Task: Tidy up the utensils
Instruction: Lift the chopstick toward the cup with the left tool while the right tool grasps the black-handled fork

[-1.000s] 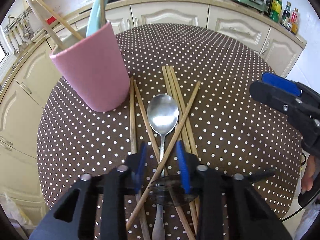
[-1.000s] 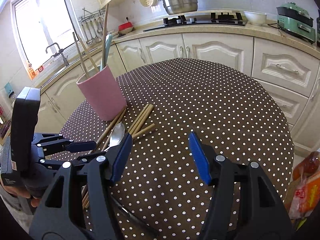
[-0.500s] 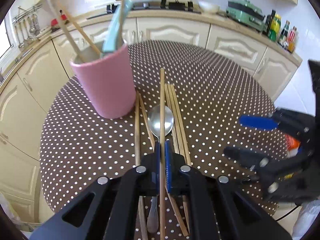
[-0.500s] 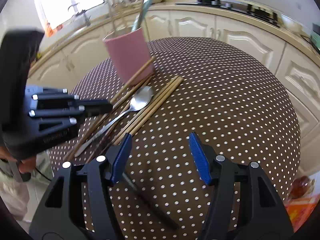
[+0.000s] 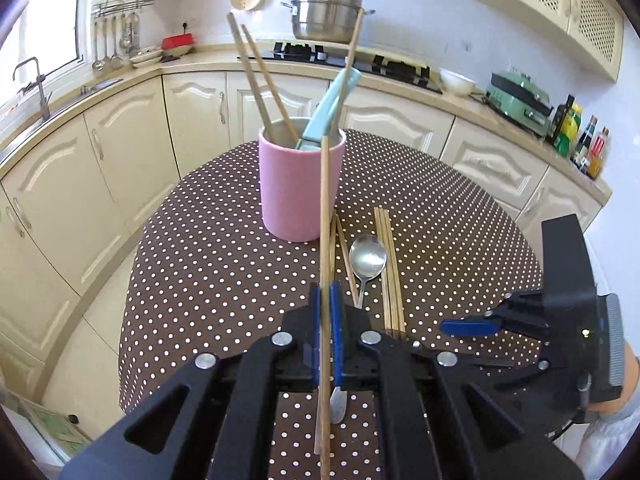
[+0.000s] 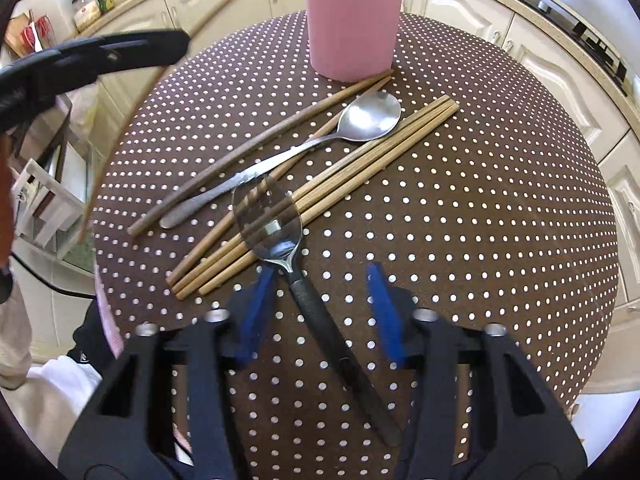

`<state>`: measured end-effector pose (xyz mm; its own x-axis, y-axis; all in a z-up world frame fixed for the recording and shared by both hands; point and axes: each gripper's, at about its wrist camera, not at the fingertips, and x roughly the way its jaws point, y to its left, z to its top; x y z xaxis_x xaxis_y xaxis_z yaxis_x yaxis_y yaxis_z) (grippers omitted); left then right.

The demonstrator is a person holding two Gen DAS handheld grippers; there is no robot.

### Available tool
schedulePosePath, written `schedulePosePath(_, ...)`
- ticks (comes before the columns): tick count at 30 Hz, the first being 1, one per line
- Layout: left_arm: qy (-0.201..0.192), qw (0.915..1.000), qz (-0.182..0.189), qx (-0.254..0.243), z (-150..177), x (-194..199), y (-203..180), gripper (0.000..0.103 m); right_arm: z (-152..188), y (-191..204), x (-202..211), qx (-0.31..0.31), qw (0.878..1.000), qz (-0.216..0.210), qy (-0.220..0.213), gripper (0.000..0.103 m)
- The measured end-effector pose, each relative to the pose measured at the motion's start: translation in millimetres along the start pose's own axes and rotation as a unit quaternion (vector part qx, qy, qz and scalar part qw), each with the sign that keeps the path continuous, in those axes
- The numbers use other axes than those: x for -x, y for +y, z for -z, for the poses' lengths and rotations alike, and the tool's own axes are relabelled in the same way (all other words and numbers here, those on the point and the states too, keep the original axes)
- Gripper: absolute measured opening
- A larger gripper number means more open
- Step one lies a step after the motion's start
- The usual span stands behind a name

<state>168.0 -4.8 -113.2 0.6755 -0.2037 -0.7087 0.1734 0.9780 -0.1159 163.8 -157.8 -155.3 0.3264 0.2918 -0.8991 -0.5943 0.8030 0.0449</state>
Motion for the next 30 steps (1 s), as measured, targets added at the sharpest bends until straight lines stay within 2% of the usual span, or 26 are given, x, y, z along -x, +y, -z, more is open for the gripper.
schedulePosePath(2,-0.005,1.0000,0.005,0.005,-1,0,2,0.005,-2,-2,-1,-0.004,1.000,0.003,-0.001,0.017)
schedulePosePath(4,-0.013,0.9999,0.009,0.006,-2,1,2,0.005,-8,-6,3,-0.004,1.000,0.008,-0.002,0.012)
schedulePosePath(9,-0.035,0.9991,0.023,0.012,-10,3,4,0.005,-16,-15,13,-0.023,0.999,0.013,-0.046,0.012)
schedulePosePath(14,-0.079,0.9959,0.040,0.020,-21,10,3,0.005,-29,-28,51,-0.055,0.990,0.004,-0.131,0.012)
schedulePosePath(21,-0.145,0.9878,0.056,0.015,-50,18,1,0.005,-59,-42,103,-0.103,0.954,-0.025,-0.281,0.012)
schedulePosePath(26,-0.194,0.9789,0.063,0.010,-73,18,-4,0.005,-89,-46,118,-0.120,0.927,-0.030,-0.353,0.012)
schedulePosePath(30,-0.232,0.9702,0.069,0.019,-89,13,-3,0.005,-110,-44,117,-0.134,0.909,-0.036,-0.394,0.012)
